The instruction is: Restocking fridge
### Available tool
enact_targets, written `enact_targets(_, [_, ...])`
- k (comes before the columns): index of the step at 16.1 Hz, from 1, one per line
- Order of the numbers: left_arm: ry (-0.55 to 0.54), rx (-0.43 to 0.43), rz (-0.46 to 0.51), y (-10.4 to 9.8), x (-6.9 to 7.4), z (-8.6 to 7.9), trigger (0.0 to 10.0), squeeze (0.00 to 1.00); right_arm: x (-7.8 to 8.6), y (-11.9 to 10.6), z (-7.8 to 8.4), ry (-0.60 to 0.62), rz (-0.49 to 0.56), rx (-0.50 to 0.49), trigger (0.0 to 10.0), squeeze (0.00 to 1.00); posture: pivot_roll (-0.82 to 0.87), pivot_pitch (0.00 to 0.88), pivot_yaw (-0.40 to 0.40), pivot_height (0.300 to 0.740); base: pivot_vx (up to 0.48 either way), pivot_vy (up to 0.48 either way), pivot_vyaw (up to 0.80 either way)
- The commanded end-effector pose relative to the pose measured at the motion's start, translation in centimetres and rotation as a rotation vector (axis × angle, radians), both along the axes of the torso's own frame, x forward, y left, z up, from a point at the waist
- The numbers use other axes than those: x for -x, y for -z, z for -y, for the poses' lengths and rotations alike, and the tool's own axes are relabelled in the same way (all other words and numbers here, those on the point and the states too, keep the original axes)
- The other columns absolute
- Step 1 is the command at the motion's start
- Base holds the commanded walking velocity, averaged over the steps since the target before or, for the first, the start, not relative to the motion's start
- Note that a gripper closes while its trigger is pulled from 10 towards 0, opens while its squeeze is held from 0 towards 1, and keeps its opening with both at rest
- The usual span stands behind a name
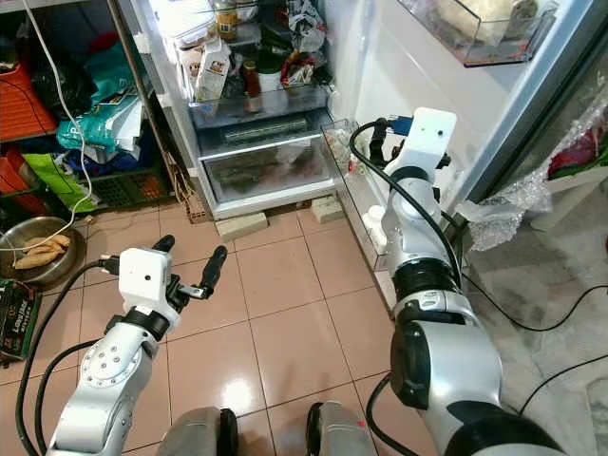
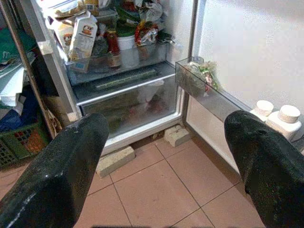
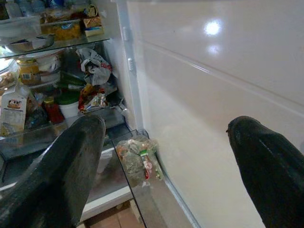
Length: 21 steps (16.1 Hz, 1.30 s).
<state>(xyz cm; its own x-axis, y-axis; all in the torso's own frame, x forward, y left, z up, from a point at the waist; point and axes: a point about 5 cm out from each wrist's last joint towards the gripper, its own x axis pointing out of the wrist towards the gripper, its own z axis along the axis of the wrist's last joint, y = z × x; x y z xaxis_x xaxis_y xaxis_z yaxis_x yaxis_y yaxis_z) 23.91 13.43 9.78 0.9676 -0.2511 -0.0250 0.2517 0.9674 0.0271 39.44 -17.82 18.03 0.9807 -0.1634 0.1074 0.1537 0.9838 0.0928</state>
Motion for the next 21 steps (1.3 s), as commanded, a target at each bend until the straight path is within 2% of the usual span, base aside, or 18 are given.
enact_targets(1, [-0.003,-0.007,-0.004,-0.1,0.1,-0.1,10.0,0.0,-0.1,-0.2,0.0,-0.005,0.009,-0.006,10.0,0.0,0.11,0.144,-0.005,0.74,0.0,0.0,0.0])
enact_targets(4, [-0.003,-0.007,-0.004,-0.1,0.1,-0.1,10.0,0.0,-0.1,-0.2,0.0,-0.005,0.009,-0.006,10.0,0.0,0.11,0.144,-0.005,0.74,0.0,0.0,0.0])
enact_targets(5, [0.003,-0.008,-0.007,0.0,0.1,0.0,10.0,0.0,2.9,3.3,1.5,-0.133,-0.006,0.047,10.0,0.0,0.06,0.153,0.007,0.74,0.0,0.0,0.0])
enact_targets(6, [0.012,-0.007,-0.011,0.1,0.1,0.0,10.0,0.0,9.2,7.6,3.0,-0.314,-0.083,0.169,10.0,0.0,0.06,0.154,0.006,0.74,0.0,0.0,0.0])
enact_targets(8, [0.009,-0.005,-0.013,0.1,0.2,0.0,10.0,0.0,9.9,8.4,3.4,-0.304,-0.113,0.186,10.0,0.0,0.06,0.154,0.005,0.74,0.0,0.0,0.0])
enact_targets(10, [0.01,-0.004,-0.013,0.1,0.2,0.0,10.0,0.0,10.2,9.0,5.0,-0.193,-0.145,0.275,10.0,0.0,0.06,0.157,0.006,0.74,0.0,0.0,0.0])
enact_targets(11, [0.009,-0.005,-0.015,0.1,0.2,-0.1,10.0,0.0,10.1,8.7,6.0,-0.104,-0.14,0.287,10.0,0.0,0.06,0.158,0.009,0.74,0.0,0.0,0.0])
enact_targets(12, [0.012,-0.008,-0.014,0.1,0.3,-0.1,10.0,0.0,10.1,7.1,7.2,0.004,-0.127,0.308,10.0,0.0,0.07,0.161,0.013,0.74,0.0,0.0,0.0])
enact_targets(14, [0.013,-0.012,-0.014,0.0,0.5,-0.3,10.0,0.0,9.2,6.0,9.0,0.152,-0.137,0.339,10.0,0.0,0.08,0.168,0.019,0.74,0.0,0.0,0.0])
enact_targets(16, [0.013,-0.018,-0.015,-0.1,0.7,-0.5,10.0,0.0,8.6,5.3,10.0,0.214,-0.138,0.358,10.0,0.0,0.1,0.179,0.022,0.74,0.0,0.0,0.0])
enact_targets(17, [0.006,-0.03,-0.022,-0.2,1.0,-1.0,10.0,0.0,8.7,5.1,11.2,0.26,-0.156,0.379,10.0,0.0,0.11,0.187,0.025,0.74,0.0,0.0,0.0])
enact_targets(21, [0.011,-0.04,-0.031,-0.2,1.3,-1.2,10.0,0.0,8.6,5.1,12.1,0.326,-0.175,0.343,10.0,0.0,0.12,0.192,0.036,0.74,0.0,0.0,0.0])
